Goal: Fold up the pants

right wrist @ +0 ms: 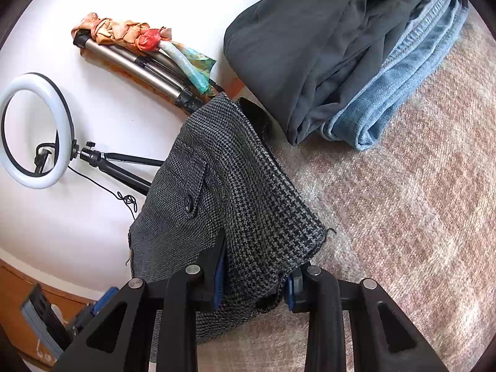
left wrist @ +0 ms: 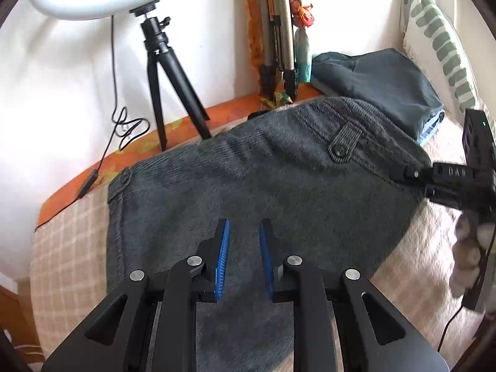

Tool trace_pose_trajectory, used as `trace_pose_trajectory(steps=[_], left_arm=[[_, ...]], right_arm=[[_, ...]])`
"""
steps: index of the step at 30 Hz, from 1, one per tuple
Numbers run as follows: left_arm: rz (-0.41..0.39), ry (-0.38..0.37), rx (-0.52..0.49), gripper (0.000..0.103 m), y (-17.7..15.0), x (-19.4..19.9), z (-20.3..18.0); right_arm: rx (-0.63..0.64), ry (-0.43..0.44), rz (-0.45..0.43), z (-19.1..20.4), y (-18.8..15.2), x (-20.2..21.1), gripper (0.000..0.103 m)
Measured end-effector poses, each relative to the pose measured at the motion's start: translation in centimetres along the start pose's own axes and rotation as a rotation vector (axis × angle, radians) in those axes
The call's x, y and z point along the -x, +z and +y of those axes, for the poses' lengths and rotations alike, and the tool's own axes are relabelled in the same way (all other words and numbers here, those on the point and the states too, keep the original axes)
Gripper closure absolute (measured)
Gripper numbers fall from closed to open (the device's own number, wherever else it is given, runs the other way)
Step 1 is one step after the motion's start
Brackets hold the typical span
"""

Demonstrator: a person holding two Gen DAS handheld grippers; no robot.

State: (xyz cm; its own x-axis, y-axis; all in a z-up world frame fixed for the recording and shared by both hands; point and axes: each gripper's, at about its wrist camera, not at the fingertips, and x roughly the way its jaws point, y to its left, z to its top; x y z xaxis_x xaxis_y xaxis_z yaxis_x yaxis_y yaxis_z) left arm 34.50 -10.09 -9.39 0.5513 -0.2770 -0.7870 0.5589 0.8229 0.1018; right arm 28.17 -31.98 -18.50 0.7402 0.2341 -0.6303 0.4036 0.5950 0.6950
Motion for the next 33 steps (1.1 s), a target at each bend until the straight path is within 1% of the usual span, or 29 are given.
trace_pose_trajectory(steps=[2, 4, 6, 8, 10, 13, 14, 15, 16, 18, 21, 22, 24, 26, 27, 29, 31, 33], left_arm=[[-0.01, -0.009, 0.019, 0.085, 1.8, -1.7, -0.8], [-0.024, 0.007, 0.029, 0.085, 3.7, -3.3, -1.4], [-0.038, 0.02, 0.05, 0.085, 5.1, -4.9, -1.5], [-0.042, 0.042, 0.095, 0.085, 5.8, -6.4, -1.0], [-0.032, 0.063, 0.143, 0.085, 6.1, -8.1, -0.2], [0.011, 0.088, 0.161, 0.085, 5.5, -10.7, 0.6], [0.026, 0.093, 0.153, 0.084, 5.1, -11.5, 0.6], [0.021, 0.092, 0.151, 0.084, 4.7, -11.9, 0.7], [-0.008, 0.094, 0.151, 0.084, 4.4, -11.8, 0.7], [-0.012, 0.087, 0.157, 0.084, 4.3, -11.8, 0.8], [-0.025, 0.078, 0.174, 0.083, 4.4, -11.2, 1.2], [-0.038, 0.087, 0.178, 0.082, 4.3, -10.6, 1.3], [-0.062, 0.104, 0.172, 0.076, 4.0, -9.3, 1.3], [-0.07, 0.122, 0.169, 0.076, 3.3, -7.7, 1.2], [-0.072, 0.109, 0.169, 0.076, 2.7, -6.7, 1.2], [-0.065, 0.095, 0.141, 0.075, 1.4, -4.8, 0.5], [-0.063, 0.101, 0.085, 0.074, -0.3, -3.3, -0.4], [-0.035, 0.109, 0.05, 0.071, -1.4, -3.6, -1.0]], right_arm=[[0.011, -0.007, -0.001, 0.2, 0.0, 0.0, 0.074], [0.001, 0.004, 0.007, 0.1, 0.1, -0.1, 0.074], [-0.021, 0.031, 0.026, -0.3, 0.4, -0.3, 0.066], [-0.051, 0.071, 0.036, -0.7, 0.6, -0.4, 0.06], [-0.064, 0.088, 0.029, -1.0, 0.7, -0.2, 0.054], [-0.069, 0.09, 0.008, -0.8, 0.7, -0.2, 0.051], [-0.062, 0.081, -0.002, -0.6, 0.6, -0.3, 0.051], [-0.058, 0.071, -0.011, -0.4, 0.6, -0.4, 0.054], [-0.055, 0.056, -0.018, -0.3, 0.6, -0.5, 0.068], [-0.06, 0.041, -0.021, -0.3, 0.6, -0.8, 0.075], [-0.019, 0.023, -0.034, 0.3, 0.5, -0.6, 0.079], [0.008, 0.016, -0.042, 0.8, 0.5, -0.3, 0.08], [0.065, 0.007, -0.062, 1.9, 0.5, 0.4, 0.081], [0.124, -0.002, -0.077, 3.1, 0.6, 1.0, 0.083], [0.155, -0.009, -0.083, 3.8, 0.7, 1.3, 0.083], [0.207, -0.017, -0.092, 4.9, 0.7, 1.7, 0.084], [0.247, -0.021, -0.095, 5.8, 0.8, 2.0, 0.085], [0.276, -0.026, -0.098, 6.4, 0.7, 2.1, 0.085]])
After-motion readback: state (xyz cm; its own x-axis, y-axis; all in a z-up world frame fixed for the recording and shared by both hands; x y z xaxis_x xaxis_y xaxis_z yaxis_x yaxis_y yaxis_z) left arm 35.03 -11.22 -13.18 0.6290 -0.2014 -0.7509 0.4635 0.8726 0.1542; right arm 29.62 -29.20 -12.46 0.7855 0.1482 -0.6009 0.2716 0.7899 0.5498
